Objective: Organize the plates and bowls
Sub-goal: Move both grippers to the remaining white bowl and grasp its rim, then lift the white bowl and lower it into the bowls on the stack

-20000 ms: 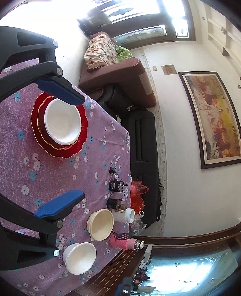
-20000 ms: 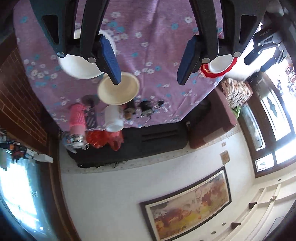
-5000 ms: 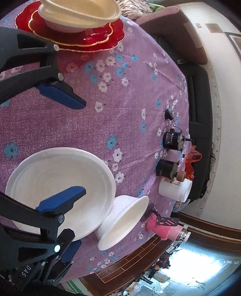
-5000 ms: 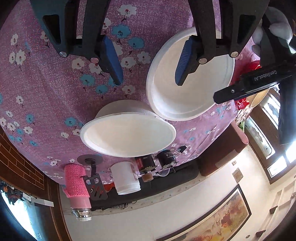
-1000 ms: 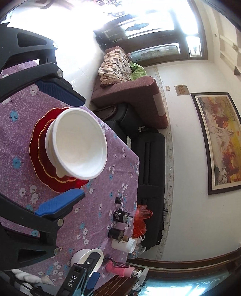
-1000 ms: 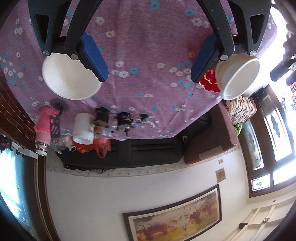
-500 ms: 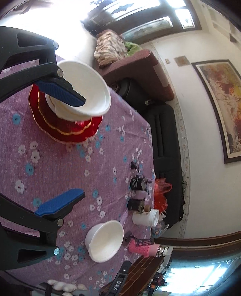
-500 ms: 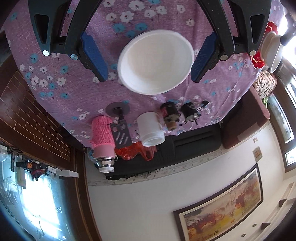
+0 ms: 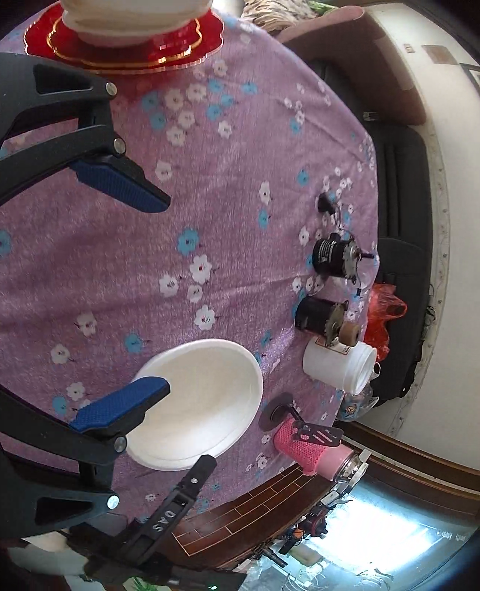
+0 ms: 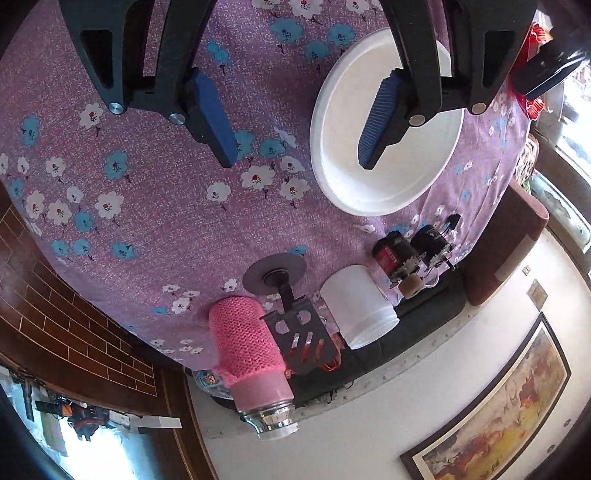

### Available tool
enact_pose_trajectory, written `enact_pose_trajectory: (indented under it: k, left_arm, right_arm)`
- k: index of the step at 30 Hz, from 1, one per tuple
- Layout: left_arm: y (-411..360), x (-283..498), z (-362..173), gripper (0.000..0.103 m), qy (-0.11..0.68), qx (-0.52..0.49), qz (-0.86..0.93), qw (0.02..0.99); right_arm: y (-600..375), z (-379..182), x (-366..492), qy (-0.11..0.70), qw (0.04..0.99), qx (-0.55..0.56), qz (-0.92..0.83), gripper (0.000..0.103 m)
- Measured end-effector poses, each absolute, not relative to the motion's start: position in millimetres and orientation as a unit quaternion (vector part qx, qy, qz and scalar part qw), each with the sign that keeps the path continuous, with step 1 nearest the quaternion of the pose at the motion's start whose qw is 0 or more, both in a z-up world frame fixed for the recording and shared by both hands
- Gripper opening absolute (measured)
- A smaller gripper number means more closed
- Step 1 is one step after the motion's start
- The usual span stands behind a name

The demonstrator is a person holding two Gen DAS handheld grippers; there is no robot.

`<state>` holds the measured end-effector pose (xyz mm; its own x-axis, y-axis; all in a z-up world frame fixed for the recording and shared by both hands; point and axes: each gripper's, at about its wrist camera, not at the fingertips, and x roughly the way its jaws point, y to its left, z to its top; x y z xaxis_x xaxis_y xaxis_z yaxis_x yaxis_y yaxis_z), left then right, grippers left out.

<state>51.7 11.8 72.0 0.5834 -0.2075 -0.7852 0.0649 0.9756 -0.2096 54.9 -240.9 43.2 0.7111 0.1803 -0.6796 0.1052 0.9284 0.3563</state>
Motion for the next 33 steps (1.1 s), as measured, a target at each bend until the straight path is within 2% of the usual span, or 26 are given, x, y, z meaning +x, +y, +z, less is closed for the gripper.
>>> enact_pose_trajectory:
  k: [7, 12, 14, 16, 17, 18, 21, 27, 33]
  left_arm:
    - [-15, 101, 50, 0.089, 0.472, -0.084, -0.079, 0.874]
    - [-35, 116, 37, 0.076, 0.488, -0.069, -0.092, 0.865]
    - [-40, 119, 30, 0.067, 0.496, -0.066, -0.094, 0.861]
    - [-46, 122, 23, 0.04, 0.507, -0.061, -0.1, 0.854]
    - [-47, 123, 19, 0.032, 0.512, -0.057, -0.1, 0.851]
    - [-49, 124, 16, 0.019, 0.515, -0.055, -0.099, 0.85]
    - [-52, 122, 17, 0.01, 0.507, -0.048, -0.105, 0.854]
    - [-55, 112, 22, 0.007, 0.496, -0.033, -0.112, 0.861]
    - [-49, 96, 25, 0.007, 0.488, -0.033, -0.105, 0.866]
  right_arm:
    - [-232, 34, 60, 0.396, 0.901, 0.176, 0.033, 0.07]
    - [-226, 23, 65, 0.419, 0.89, 0.176, 0.043, 0.054]
    - [-224, 19, 67, 0.426, 0.886, 0.177, 0.047, 0.051]
    - [-222, 16, 67, 0.431, 0.884, 0.176, 0.048, 0.049]
    - [-222, 16, 67, 0.432, 0.883, 0.176, 0.048, 0.046]
    - [-221, 15, 68, 0.433, 0.883, 0.176, 0.05, 0.045]
    - [-219, 12, 68, 0.436, 0.881, 0.175, 0.05, 0.04]
    - [-216, 9, 69, 0.437, 0.88, 0.177, 0.057, 0.018]
    - [-210, 15, 62, 0.421, 0.89, 0.164, 0.058, 0.013]
